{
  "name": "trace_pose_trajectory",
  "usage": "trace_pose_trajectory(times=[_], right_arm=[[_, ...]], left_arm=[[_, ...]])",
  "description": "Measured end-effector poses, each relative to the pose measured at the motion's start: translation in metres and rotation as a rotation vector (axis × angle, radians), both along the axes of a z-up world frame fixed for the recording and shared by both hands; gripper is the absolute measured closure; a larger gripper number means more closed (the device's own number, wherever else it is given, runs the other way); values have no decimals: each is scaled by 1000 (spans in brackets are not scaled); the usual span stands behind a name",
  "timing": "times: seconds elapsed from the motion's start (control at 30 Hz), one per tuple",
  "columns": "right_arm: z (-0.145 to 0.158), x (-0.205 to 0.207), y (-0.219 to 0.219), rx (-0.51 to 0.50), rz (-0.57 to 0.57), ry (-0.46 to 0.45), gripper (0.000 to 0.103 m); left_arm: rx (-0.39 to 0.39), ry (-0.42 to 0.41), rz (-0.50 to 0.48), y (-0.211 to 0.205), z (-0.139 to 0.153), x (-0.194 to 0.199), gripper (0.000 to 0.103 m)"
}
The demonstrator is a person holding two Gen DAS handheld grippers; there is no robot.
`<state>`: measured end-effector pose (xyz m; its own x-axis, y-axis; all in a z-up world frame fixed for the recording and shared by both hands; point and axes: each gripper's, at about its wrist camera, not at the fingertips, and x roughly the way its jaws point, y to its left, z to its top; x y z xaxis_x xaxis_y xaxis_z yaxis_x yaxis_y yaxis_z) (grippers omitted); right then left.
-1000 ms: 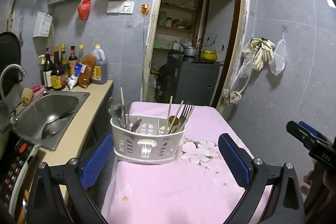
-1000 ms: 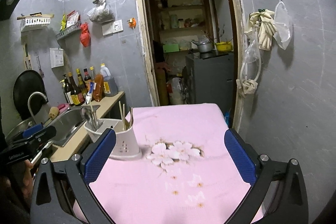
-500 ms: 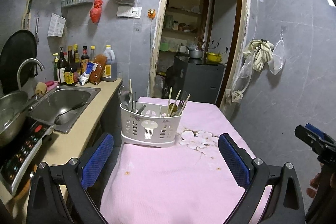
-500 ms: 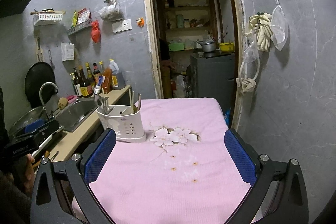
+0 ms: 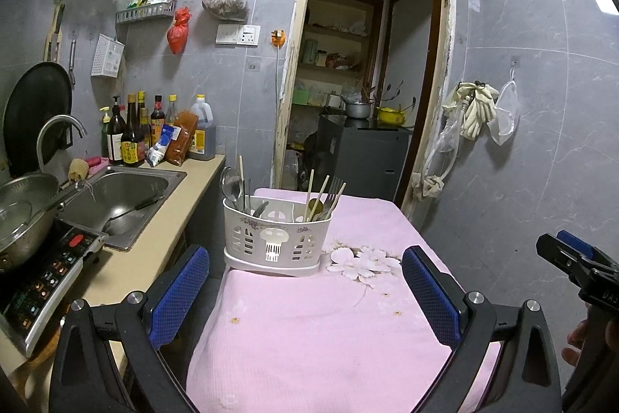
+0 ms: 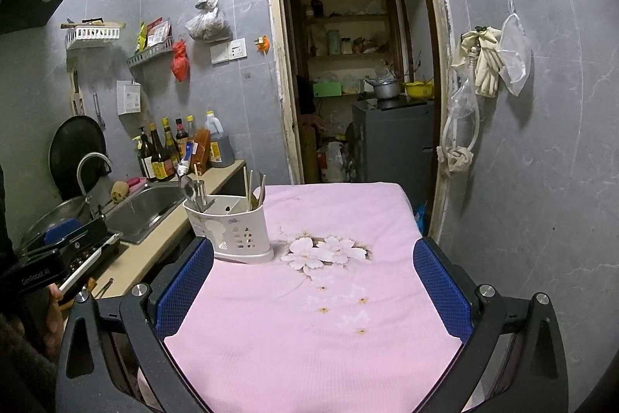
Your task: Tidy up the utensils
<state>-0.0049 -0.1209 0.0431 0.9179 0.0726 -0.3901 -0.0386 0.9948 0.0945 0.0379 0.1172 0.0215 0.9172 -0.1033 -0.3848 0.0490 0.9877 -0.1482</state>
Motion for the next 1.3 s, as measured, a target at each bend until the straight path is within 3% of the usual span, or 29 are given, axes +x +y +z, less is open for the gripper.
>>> trace_pose_trajectory(times=[1.3], right_arm=[[1,3,3,0,1,6,2]], left_arm=[[2,1,0,1,0,0,2]])
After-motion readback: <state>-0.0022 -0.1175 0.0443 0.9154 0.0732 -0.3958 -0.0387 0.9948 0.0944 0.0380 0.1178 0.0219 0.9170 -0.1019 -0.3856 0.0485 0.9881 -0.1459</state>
